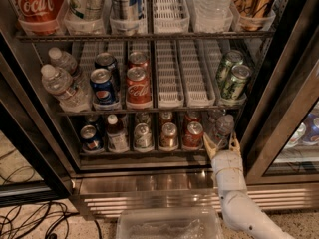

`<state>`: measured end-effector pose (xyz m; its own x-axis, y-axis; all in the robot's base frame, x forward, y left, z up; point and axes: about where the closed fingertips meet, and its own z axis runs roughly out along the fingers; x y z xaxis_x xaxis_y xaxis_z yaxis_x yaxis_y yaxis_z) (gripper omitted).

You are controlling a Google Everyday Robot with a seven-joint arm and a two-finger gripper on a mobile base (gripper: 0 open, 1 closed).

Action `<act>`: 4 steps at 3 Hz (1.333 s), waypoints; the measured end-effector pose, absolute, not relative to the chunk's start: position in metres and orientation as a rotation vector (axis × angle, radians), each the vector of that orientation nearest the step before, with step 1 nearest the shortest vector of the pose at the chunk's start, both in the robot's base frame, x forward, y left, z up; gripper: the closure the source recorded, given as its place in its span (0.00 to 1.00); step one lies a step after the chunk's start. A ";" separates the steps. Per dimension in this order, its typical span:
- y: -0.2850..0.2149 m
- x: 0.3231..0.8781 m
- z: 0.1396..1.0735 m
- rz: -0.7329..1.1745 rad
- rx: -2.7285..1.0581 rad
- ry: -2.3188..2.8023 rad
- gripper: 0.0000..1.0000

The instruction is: Pick water bottle from bottom shelf of fridge

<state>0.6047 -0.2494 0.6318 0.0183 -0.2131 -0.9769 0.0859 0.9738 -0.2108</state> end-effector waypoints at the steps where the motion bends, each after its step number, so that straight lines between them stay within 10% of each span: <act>1: -0.254 0.611 0.630 -0.247 -0.098 1.534 0.29; 4: -0.256 0.624 0.623 -0.284 -0.104 1.534 0.22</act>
Offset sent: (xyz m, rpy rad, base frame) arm 0.0185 -0.0175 -0.0099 -0.0367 -0.0064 -0.0551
